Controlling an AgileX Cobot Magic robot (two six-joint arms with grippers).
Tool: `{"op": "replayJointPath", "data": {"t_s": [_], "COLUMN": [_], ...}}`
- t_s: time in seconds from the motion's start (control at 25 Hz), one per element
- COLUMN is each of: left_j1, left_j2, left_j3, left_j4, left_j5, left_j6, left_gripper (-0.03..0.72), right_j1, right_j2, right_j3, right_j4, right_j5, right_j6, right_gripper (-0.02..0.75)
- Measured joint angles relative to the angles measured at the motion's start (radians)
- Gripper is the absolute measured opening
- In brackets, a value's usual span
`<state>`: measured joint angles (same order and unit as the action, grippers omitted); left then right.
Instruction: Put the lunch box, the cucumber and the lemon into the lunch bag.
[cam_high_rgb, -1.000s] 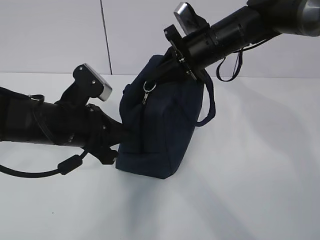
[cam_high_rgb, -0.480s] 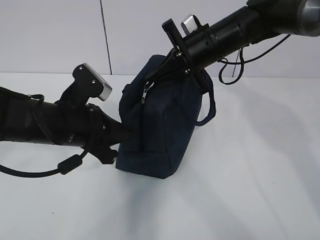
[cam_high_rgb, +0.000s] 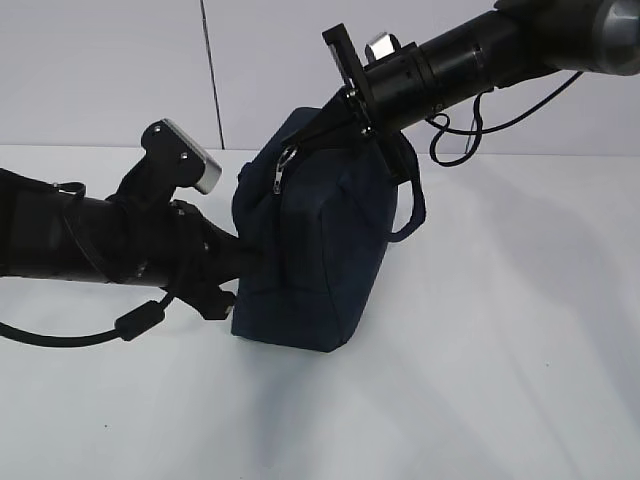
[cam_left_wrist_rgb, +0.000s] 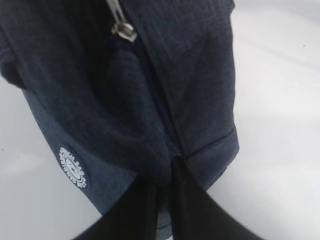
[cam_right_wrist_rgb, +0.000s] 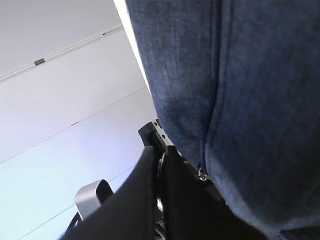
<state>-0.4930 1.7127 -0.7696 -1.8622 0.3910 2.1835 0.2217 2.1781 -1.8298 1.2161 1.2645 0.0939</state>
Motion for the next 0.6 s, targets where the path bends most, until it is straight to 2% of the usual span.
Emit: {"op": "replayJointPath", "data": {"t_s": [0.6], "left_j1": [0.0], "left_j2": [0.0], "left_j3": [-0.002], "left_j4": [-0.004], "left_j5": [-0.038], "left_j6": [0.0], "left_gripper": [0.011], "right_j1": [0.006], "right_j2": [0.002], "right_j3": [0.002], "right_j4": [-0.026], "right_j5": [-0.085], "right_j6": [0.07], "right_gripper": [0.02]}}
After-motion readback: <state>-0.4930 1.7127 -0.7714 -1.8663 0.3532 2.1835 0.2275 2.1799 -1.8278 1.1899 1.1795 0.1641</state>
